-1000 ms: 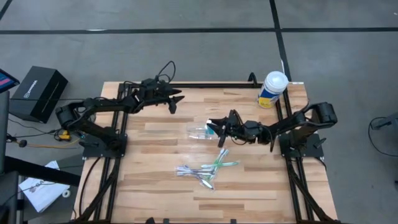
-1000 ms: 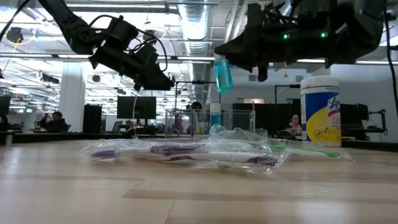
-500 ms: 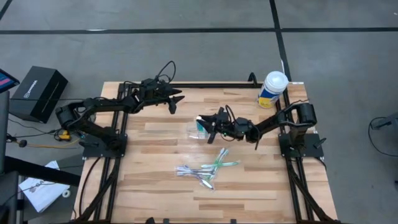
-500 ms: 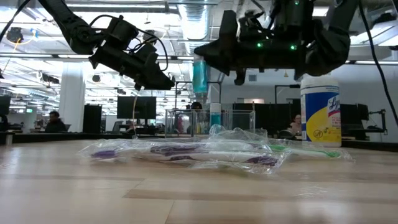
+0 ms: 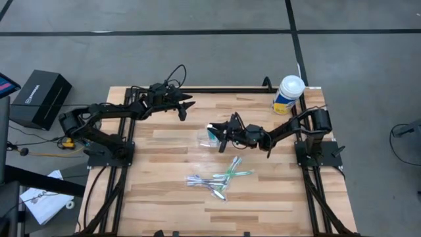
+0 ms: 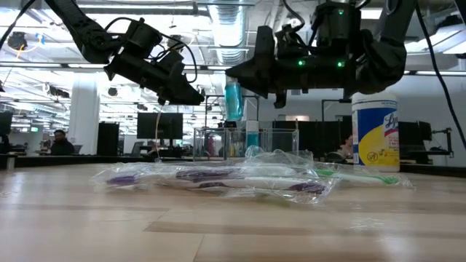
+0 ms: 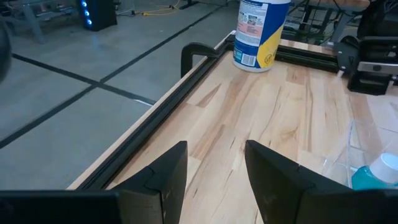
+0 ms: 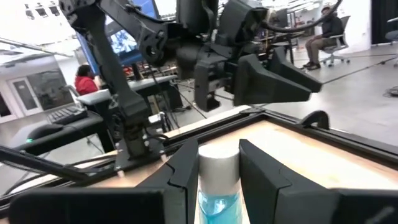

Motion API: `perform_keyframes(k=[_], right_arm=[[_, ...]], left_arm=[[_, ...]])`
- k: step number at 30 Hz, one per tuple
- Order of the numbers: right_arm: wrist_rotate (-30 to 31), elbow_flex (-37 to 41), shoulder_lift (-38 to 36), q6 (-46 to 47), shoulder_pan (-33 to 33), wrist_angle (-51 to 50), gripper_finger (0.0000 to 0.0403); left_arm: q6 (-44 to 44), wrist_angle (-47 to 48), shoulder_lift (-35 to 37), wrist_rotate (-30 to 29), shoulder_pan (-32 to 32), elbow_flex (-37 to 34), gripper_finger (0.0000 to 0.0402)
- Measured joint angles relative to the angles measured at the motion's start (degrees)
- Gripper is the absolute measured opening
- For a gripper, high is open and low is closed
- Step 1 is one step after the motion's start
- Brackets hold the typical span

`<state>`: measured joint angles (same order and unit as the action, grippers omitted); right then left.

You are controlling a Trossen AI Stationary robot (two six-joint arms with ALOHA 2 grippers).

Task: Pick & Place toothbrushing station
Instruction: Put the blue mouthwash bottle into the transparent organizer

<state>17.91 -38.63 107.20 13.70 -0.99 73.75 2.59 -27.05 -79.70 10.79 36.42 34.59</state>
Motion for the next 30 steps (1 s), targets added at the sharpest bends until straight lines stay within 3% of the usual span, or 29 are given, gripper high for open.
perform_keyframes(k=[26,30], right_arm=[[0.6,0.0,0.0,-1.7,-0.7,-3.9,0.0082],[0.7,0.0,2.9,-1.1,-0.6,-2.1,0.0082]], left_arm=[[1.7,0.0,0.0,1.2,0.0,0.0,0.0154],[2.0,0.0,0.0,1.2,0.0,0.0,0.0154]])
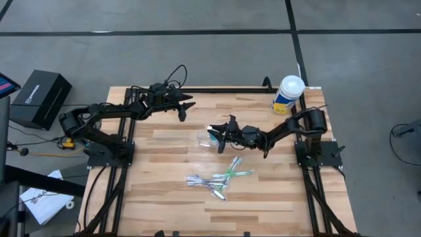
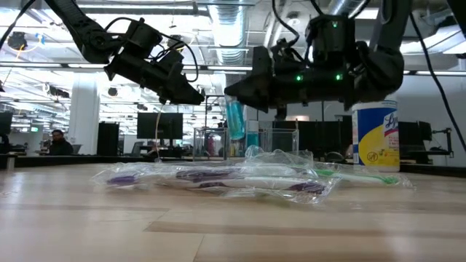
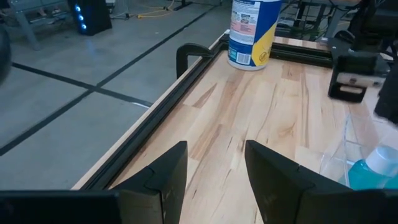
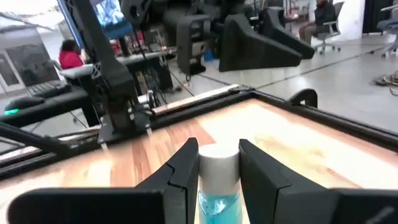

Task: Pick & Place toothbrushing station
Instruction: Put the blue mouthwash bottle into the transparent organizer

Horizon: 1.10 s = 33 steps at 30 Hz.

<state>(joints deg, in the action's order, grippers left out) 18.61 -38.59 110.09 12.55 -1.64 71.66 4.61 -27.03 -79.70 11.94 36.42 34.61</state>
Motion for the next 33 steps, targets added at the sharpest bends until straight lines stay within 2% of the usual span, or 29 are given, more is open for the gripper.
perform_keyframes(k=[7,33], right_arm=[[0.7,0.0,4.6,1.0,0.0,8.7,0.0082],[0.6,0.0,4.6,0.8,0.5,5.0,0.0082]], left_arm=[[0.4,0.0,0.0,0.5,0.1,0.0,0.0154],[1.6,0.3,0.0,1.5,1.0,0.0,0.0154]])
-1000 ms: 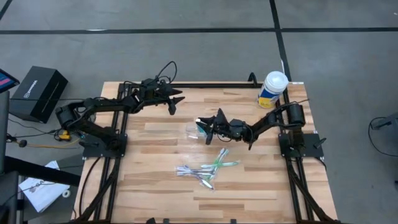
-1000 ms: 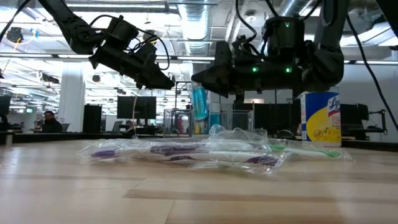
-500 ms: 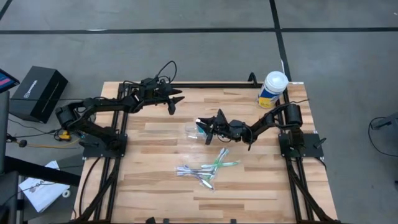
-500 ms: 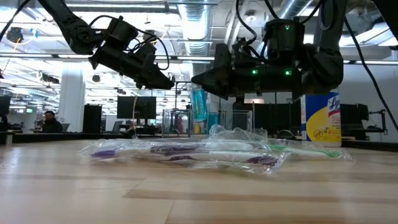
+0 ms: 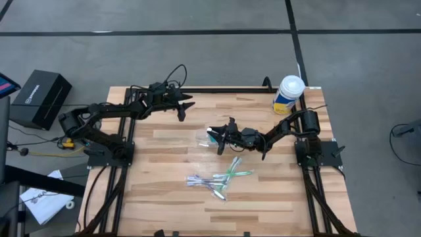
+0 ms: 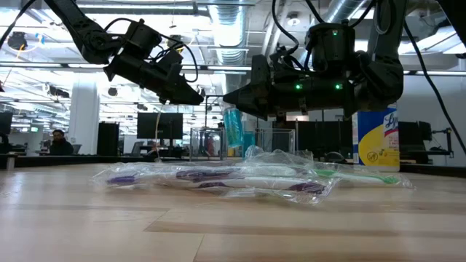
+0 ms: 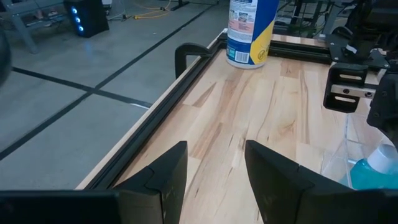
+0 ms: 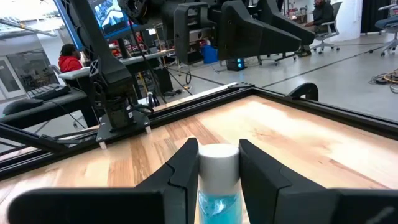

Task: Pick & Place toothbrushing station
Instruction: Put the blue mouthwash bottle into the transparent organizer, then put the bottom green toothbrush into the transparent organizer

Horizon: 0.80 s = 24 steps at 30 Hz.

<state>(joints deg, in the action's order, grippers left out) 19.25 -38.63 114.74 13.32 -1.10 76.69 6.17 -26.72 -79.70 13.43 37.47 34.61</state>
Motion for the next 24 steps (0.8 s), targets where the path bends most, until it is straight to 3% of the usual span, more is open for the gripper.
perform_keyframes(k=[9,18,24], right_arm=[[-1.2,0.0,0.0,-0.3,0.0,0.0,0.0084],[-1.2,0.0,0.0,-0.1,0.0,2.2,0.0138],[-1.2,0.0,0.0,-0.3,0.0,2.8,0.0148]], left_arm=[[0.0,0.4,0.0,0.0,0.0,0.0,0.0154],[0.0,0.9,0.0,0.1,0.0,0.0,0.0154],[0.0,1.3,0.0,0.3,0.0,0.0,0.0154]])
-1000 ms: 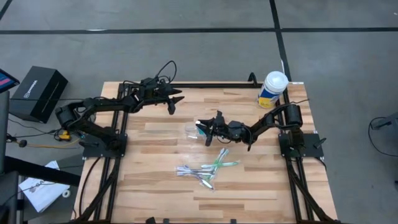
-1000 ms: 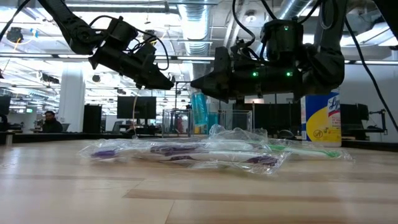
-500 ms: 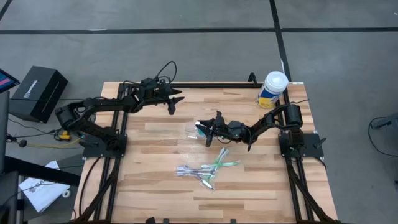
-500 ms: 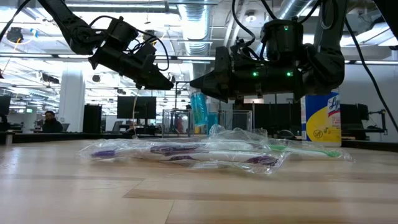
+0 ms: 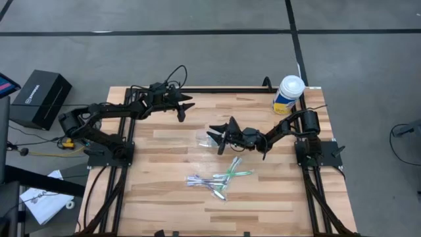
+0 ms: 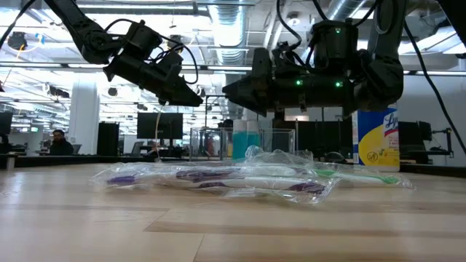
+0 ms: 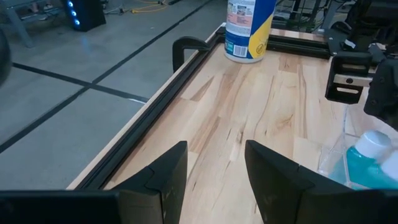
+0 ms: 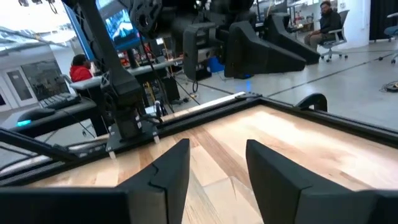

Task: Pick & Place toothbrushing station
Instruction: Put the bottom green toothbrush into the transparent organizer

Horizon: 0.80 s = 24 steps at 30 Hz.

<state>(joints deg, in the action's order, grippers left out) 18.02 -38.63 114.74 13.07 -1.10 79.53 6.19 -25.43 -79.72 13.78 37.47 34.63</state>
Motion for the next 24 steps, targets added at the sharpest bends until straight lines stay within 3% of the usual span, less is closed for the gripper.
perform_keyframes(k=[11,17,24], right_arm=[[-0.2,0.0,-4.2,-4.3,-0.2,4.3,0.0127],[-0.2,0.0,-13.9,-7.2,-0.5,-2.4,0.0130],[0.0,-2.2,-31.7,-7.2,-2.9,-13.6,0.0123]], left_arm=[[0.0,0.0,0.0,0.5,0.0,0.0,0.0154],[-0.9,-1.1,1.7,4.8,-0.4,0.0,0.0154],[-9.2,-1.6,10.1,9.2,-1.4,3.9,0.0154]])
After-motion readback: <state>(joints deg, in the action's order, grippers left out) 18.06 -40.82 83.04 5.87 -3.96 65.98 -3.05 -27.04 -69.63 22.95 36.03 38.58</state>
